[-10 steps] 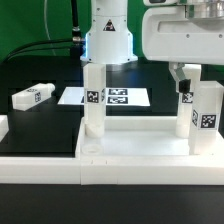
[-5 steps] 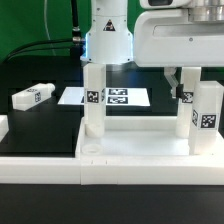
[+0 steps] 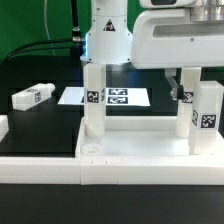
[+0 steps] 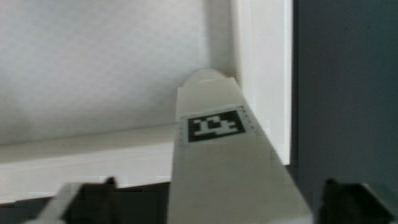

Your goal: Assemble desk

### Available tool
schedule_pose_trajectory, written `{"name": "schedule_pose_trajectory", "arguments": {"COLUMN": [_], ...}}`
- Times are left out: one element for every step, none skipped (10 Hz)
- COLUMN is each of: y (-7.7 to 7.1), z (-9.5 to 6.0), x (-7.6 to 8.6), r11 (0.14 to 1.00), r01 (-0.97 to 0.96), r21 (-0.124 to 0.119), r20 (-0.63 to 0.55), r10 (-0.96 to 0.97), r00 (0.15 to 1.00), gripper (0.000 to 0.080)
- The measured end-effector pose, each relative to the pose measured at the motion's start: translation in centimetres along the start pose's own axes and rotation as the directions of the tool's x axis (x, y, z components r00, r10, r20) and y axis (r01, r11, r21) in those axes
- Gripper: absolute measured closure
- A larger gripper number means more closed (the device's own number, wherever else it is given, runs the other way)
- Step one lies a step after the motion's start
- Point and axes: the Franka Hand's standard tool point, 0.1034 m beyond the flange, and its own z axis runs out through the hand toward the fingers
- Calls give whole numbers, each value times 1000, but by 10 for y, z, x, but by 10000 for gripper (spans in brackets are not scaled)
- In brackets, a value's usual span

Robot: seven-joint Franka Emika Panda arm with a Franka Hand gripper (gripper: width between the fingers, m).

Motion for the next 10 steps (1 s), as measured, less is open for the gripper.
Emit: {"name": "schedule_pose_trajectory", "arguments": {"y": [0,0,0,0,0,1,1,1,1,0], "z": [0,0,0,0,0,0,0,0,0,1], "x": [0,0,0,0,0,1,1,1,0,-1], "r11": [1000,1000,1000,999,989,965,923,880,839,741], "r01": [-12,-26,-26,-43,-151,-261,-385,-475,-544,-671], "r21": [0,0,0,2,4,7,9,11,16,22], "r20": [0,0,0,0,0,1,4,5,8,18], "r10": [12,26,26,43,151,261,385,475,544,671], "r00": [1000,1000,1000,999,989,965,923,880,839,741], "gripper": [318,515,512,512,512,512,512,512,512,512]}}
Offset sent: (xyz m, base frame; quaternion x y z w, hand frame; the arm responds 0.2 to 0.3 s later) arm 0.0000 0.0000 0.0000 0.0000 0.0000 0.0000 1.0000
